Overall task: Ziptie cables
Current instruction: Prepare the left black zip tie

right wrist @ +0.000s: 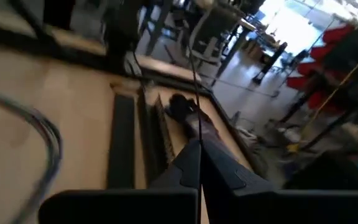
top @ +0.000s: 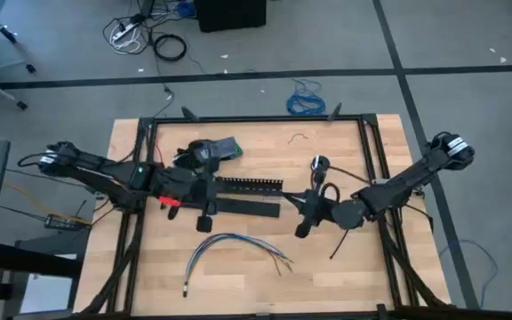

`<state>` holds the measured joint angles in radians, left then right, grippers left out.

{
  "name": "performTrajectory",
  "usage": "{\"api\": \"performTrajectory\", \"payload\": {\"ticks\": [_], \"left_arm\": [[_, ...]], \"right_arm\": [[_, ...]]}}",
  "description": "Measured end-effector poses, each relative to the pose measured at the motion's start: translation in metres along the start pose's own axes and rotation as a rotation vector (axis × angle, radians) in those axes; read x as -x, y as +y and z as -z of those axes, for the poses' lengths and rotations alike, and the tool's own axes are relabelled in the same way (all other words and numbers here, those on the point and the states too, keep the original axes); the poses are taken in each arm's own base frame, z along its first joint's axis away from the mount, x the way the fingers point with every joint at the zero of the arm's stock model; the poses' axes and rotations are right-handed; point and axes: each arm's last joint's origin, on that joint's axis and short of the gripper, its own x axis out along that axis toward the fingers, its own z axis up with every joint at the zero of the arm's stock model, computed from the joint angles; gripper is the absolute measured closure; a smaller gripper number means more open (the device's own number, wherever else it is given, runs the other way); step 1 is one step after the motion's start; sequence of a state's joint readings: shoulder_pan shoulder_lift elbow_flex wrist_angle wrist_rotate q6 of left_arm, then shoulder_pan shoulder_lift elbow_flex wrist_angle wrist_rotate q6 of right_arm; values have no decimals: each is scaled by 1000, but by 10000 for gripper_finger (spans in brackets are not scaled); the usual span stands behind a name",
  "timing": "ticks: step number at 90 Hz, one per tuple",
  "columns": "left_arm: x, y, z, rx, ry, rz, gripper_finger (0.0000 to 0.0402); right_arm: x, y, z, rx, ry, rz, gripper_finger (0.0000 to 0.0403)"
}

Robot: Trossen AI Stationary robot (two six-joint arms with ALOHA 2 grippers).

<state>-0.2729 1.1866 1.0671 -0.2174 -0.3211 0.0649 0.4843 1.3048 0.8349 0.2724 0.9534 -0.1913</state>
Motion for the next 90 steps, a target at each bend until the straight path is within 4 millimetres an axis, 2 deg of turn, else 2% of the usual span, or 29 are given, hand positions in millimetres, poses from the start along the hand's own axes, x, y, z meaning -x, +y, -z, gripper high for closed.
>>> {"api": "performTrajectory", "payload": {"ticks": [12,27,41,54,67,77,90], "left_arm": [[-7,2,6,231,-159,-197,271],[-15,5,21,445,-358,-287,271],[-24,7,39,492,-426,-352,271],[-29,6,44,504,-486,-364,271],[-33,6,43,465,-530,-403,271],[-36,9,44,444,-536,-467,271],[-40,13,46,430,-524,-500,271]], "right_arm": [[-9,-7,2,6,-11,175,403],[-34,-7,2,75,-52,289,403],[-60,-4,9,126,-99,401,402],[-81,-5,16,149,-131,480,403],[-101,-6,20,156,-177,476,403],[-112,-7,23,165,-188,471,403],[-116,-12,23,162,-208,467,403]]}}
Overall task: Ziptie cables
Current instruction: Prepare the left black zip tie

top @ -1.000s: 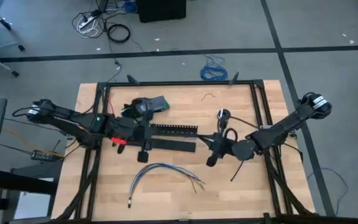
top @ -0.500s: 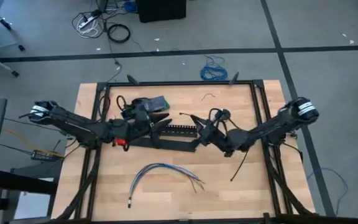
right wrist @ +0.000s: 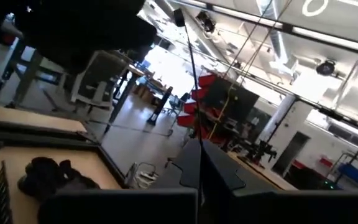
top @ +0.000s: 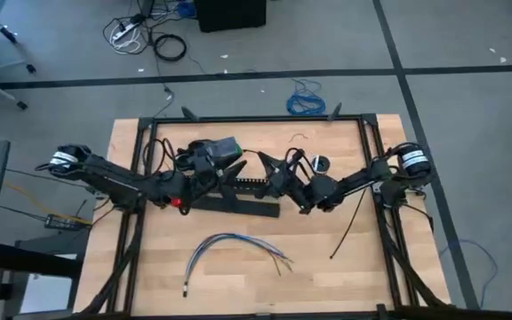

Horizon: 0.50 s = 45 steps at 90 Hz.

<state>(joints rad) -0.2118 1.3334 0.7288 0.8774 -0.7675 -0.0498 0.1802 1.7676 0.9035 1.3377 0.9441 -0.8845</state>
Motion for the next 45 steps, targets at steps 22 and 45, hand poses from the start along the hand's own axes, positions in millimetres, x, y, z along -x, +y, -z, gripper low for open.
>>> {"api": "performTrajectory", "payload": {"ticks": [22,45], "left_arm": [[-8,6,4,-30,-9,-17,271],[-16,8,11,-34,-12,25,271]], "right_arm": [[-2,0,0,-28,-21,-17,403],[-2,0,1,-19,-13,-22,403]]}}
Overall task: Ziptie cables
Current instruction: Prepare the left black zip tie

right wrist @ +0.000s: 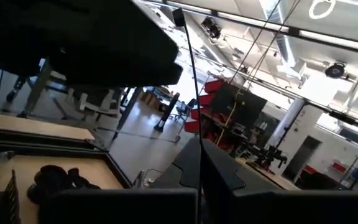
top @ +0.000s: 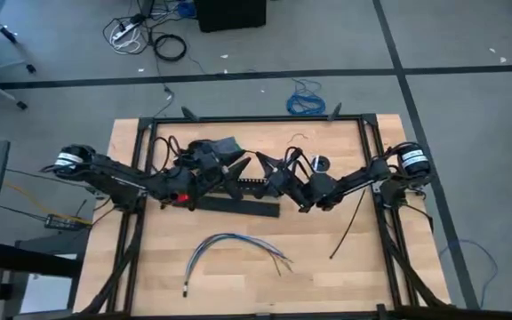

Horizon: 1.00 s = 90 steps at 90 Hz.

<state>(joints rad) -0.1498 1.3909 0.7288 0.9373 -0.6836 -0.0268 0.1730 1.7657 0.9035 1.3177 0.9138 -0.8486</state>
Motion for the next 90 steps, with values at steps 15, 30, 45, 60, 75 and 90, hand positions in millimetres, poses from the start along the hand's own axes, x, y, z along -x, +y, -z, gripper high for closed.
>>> {"api": "performTrajectory", "payload": {"ticks": [15,30,45,60,75,90], "left_arm": [[0,0,-3,-44,-28,1,271],[0,0,-4,-80,-34,2,271],[0,0,-3,-106,-30,1,271],[0,0,1,-136,3,2,271],[0,0,3,-228,20,3,271],[0,0,2,-318,10,11,271]], "right_arm": [[0,1,1,9,10,-1,403],[1,1,0,8,12,-1,403],[1,1,0,-3,20,5,403],[4,2,-1,-10,18,-1,403],[4,3,-1,-11,17,-2,403],[5,3,-2,-12,16,-3,403]]}}
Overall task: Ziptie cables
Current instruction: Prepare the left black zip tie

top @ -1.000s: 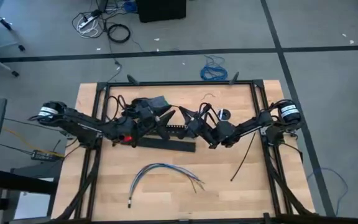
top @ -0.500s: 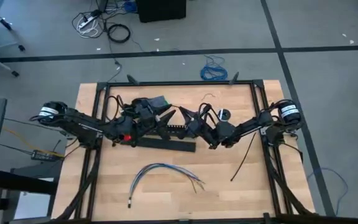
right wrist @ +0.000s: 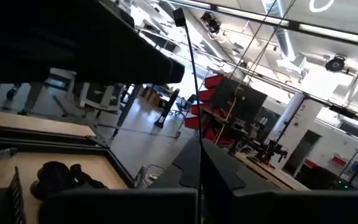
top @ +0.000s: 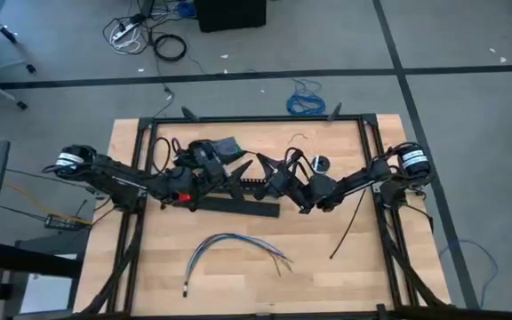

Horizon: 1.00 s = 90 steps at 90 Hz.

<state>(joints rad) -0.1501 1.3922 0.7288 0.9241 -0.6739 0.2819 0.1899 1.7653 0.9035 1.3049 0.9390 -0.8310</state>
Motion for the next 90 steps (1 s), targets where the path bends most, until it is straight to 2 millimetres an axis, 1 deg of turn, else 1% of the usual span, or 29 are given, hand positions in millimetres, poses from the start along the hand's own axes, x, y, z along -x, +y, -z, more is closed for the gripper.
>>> {"api": "performTrajectory", "payload": {"ticks": [9,38,90], "left_arm": [[0,0,0,-28,-4,13,271],[0,2,-5,4,-38,-16,271],[-1,3,-6,13,-47,-25,271]], "right_arm": [[1,0,0,-3,-1,-2,403],[3,2,-1,-19,-3,-10,403],[4,2,-2,-21,-4,-14,403]]}}
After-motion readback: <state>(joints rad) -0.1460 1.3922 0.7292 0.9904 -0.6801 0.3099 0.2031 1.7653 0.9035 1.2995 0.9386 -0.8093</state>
